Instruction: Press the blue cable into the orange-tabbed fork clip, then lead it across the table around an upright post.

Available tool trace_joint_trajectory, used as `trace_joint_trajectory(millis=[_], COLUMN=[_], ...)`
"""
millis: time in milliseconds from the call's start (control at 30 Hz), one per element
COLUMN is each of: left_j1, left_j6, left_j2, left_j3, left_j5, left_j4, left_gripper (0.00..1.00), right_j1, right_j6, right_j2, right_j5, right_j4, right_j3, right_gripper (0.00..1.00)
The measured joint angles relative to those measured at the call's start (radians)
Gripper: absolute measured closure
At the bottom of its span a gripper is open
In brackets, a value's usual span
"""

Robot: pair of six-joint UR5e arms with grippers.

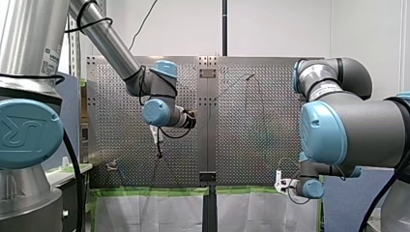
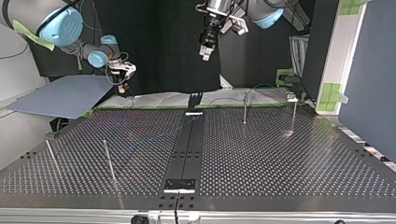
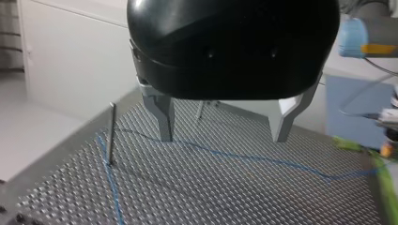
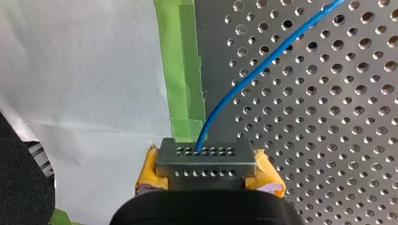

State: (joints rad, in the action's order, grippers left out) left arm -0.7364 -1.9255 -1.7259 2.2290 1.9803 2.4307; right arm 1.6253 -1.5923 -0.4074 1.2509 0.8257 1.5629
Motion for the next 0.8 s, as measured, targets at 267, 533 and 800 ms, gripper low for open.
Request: trace_joint_trajectory(millis=[267,533,800], left_j1=[0.012,0.031,0.048], left_j6=[-0.013,-0.045,-0.035], left_j2=[-0.066,-0.089,-0.09], left_j3=[0.088,0.13,0.11], left_j5=[-0.02,-0.07,-0.082], left_j4=[-0.064,-0.143,-0.217], left_gripper=[0.0,0.0,0.0], right_j1=[0.004,0.009,0.011], right_j6=[0.008,0.019,0.018], right_j2=[0.0,0.0,0.0], right_j5=[0.005,0.006,0.007], right_j4=[-0.002,-0.002,-0.001], right_j3=[-0.002,-0.002,-0.003], right_gripper=[1.0,1.0,1.0])
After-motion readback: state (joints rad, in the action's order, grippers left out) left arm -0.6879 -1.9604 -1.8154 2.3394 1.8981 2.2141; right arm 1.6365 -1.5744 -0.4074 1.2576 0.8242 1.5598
